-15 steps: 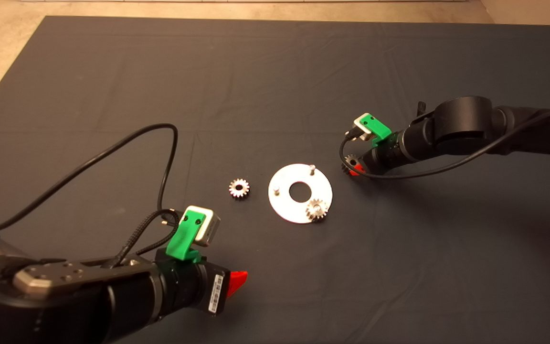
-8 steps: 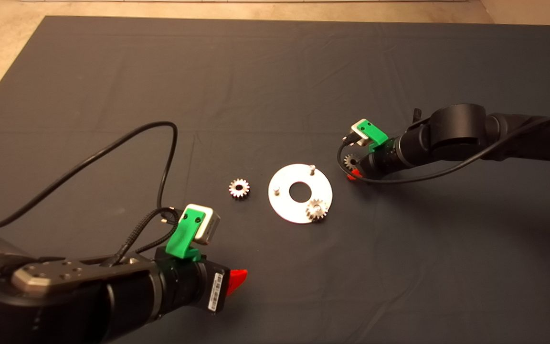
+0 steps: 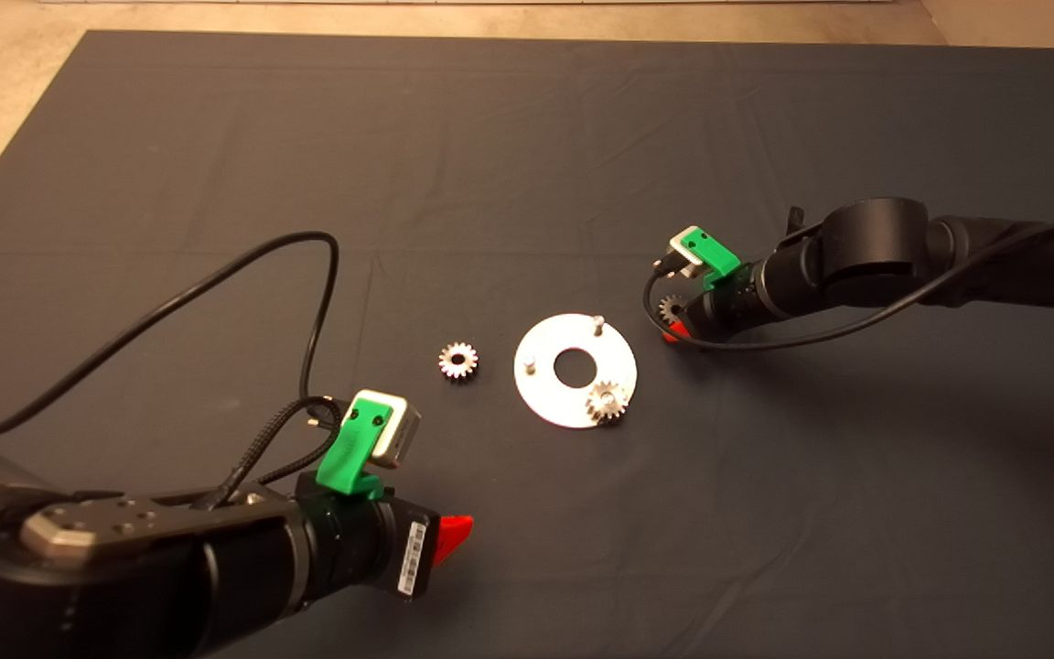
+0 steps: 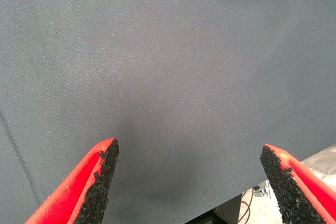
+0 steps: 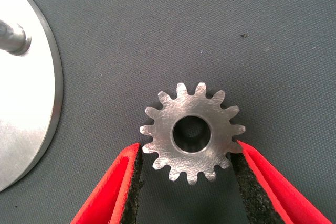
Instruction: Install three planetary gears onto the carrier pins
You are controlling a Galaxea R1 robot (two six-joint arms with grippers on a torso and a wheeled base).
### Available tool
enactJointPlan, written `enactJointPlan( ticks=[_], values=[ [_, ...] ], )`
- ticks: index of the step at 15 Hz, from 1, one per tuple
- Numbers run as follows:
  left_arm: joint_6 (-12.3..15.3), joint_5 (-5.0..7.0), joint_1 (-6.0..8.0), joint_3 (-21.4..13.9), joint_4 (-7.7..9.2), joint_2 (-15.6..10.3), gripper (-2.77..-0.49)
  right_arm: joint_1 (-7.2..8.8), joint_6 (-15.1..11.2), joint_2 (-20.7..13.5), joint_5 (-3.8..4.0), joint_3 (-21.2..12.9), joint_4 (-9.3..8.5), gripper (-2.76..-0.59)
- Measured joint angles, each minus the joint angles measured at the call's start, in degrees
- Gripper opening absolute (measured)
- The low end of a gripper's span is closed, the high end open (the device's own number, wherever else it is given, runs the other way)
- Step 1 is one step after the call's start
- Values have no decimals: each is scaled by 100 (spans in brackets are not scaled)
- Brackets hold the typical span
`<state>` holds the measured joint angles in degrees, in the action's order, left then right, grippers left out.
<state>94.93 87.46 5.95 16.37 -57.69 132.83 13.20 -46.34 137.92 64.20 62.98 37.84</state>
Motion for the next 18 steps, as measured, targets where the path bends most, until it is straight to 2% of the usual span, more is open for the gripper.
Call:
enactJointPlan(
  ticks=[4, 6, 12, 14, 18],
  values=[
    [0, 0, 0, 0, 1, 0, -135, -1, 82, 0, 0, 0, -2, -213],
    [2, 0, 0, 0, 5, 0, -135, 0, 89, -2, 9, -2, 0, -224],
    [5, 0, -2, 0, 22, 0, -135, 0, 194, -2, 7, -2, -1, -224],
    [5, 0, 0, 0, 42, 0, -135, 0, 240, -1, 7, -2, -2, -236],
    [6, 0, 2, 0, 48, 0, -135, 0, 255, 0, -11, -2, -4, -246]
  ],
)
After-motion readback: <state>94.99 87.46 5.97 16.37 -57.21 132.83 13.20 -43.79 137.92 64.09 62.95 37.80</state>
